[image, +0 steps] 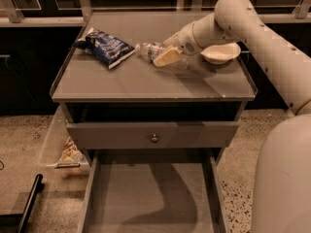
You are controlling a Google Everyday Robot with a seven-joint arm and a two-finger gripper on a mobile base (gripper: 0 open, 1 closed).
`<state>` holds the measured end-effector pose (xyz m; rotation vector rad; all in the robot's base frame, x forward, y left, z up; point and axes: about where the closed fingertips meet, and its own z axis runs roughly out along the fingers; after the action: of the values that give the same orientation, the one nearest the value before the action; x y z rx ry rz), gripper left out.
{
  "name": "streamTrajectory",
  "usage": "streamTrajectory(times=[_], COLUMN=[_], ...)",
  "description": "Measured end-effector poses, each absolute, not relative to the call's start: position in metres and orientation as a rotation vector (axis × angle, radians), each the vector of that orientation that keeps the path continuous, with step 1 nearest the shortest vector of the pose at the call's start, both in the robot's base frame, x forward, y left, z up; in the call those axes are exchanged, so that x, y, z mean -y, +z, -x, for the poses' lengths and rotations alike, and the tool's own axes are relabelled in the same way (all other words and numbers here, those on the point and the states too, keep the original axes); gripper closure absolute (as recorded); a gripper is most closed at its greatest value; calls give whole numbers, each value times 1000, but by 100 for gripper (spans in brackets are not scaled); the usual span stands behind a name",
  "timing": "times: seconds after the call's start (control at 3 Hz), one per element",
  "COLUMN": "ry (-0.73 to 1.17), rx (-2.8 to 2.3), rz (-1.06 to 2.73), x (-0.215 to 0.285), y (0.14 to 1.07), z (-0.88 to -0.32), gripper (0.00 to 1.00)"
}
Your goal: Place water bottle into middle drawer
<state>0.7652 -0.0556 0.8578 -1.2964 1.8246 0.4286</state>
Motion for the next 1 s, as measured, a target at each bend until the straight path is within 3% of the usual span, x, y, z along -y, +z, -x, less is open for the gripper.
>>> streamTrajectory(times=[0.67,1.0], ry=[432,454], rx=[-1823,-1778], rz=[1301,1308], x=[55,60], y=[856,858], z=[-764,-745], gripper=[88,100])
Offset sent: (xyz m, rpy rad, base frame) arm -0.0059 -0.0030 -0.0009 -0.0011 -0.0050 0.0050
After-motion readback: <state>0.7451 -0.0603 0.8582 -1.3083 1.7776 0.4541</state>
